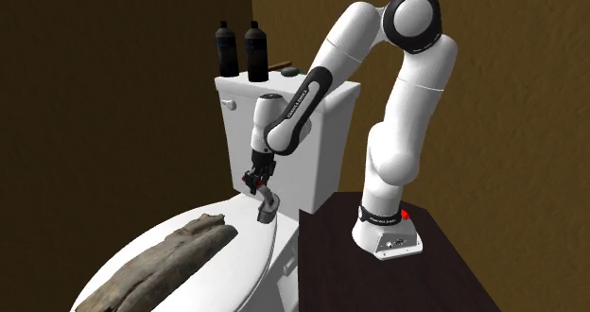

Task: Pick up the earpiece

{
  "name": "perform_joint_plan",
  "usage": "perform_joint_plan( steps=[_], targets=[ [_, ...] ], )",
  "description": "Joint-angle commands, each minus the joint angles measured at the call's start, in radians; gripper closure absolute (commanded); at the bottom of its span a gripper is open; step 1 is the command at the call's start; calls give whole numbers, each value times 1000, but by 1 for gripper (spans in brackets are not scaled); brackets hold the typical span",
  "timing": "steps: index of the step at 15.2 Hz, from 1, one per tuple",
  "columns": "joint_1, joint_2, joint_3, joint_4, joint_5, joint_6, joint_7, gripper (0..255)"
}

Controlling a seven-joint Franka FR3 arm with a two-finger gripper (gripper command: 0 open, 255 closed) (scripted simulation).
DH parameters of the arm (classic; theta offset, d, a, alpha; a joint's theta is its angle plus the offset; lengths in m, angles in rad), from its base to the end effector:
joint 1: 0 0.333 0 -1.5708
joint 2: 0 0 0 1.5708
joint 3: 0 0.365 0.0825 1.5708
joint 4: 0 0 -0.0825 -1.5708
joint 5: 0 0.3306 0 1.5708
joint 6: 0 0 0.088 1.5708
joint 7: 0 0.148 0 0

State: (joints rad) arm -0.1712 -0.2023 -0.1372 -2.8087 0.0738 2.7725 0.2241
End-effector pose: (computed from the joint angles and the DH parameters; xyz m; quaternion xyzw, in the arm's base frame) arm 0.3410 -0.1098 0.3327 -0.9519 0.2938 -0.0827 0.0264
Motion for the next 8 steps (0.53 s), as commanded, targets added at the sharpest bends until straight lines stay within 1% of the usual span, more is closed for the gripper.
perform_joint_plan(
  steps=[1,7,8],
  targets=[
    [-33,-63,-14,14,-18,-45,16,255],
    [-53,-148,3,39,-41,-154,38,255],
    [-58,-149,7,40,-39,-156,36,255]
  ],
)
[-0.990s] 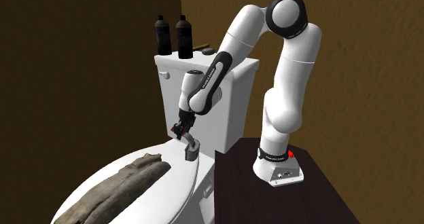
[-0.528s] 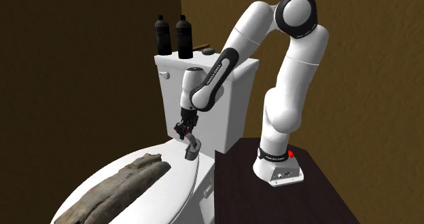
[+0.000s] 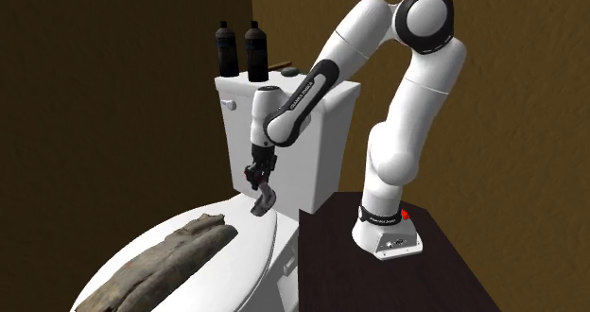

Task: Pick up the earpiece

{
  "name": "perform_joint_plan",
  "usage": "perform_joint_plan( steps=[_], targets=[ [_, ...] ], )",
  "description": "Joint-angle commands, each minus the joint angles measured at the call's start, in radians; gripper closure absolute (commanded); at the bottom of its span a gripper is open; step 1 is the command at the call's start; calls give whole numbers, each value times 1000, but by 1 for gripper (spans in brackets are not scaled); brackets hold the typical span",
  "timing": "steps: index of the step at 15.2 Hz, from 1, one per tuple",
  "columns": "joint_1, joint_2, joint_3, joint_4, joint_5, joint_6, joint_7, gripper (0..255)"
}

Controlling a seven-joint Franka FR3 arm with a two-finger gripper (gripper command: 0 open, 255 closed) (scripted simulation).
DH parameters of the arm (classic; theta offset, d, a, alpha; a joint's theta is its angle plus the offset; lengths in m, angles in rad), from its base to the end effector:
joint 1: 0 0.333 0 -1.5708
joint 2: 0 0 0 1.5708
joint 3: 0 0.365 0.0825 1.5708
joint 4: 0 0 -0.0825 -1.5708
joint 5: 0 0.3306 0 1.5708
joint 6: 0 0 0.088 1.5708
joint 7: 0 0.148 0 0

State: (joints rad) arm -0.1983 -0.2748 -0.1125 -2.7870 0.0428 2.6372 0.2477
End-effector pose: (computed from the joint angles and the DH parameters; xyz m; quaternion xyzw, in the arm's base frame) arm 0.3310 -0.1056 0.3515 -0.9543 0.2912 -0.0621 0.0249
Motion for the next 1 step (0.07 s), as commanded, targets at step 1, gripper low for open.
perform_joint_plan(
  steps=[1],
  targets=[
    [-31,-77,-17,18,-8,-21,12,255]
  ],
)
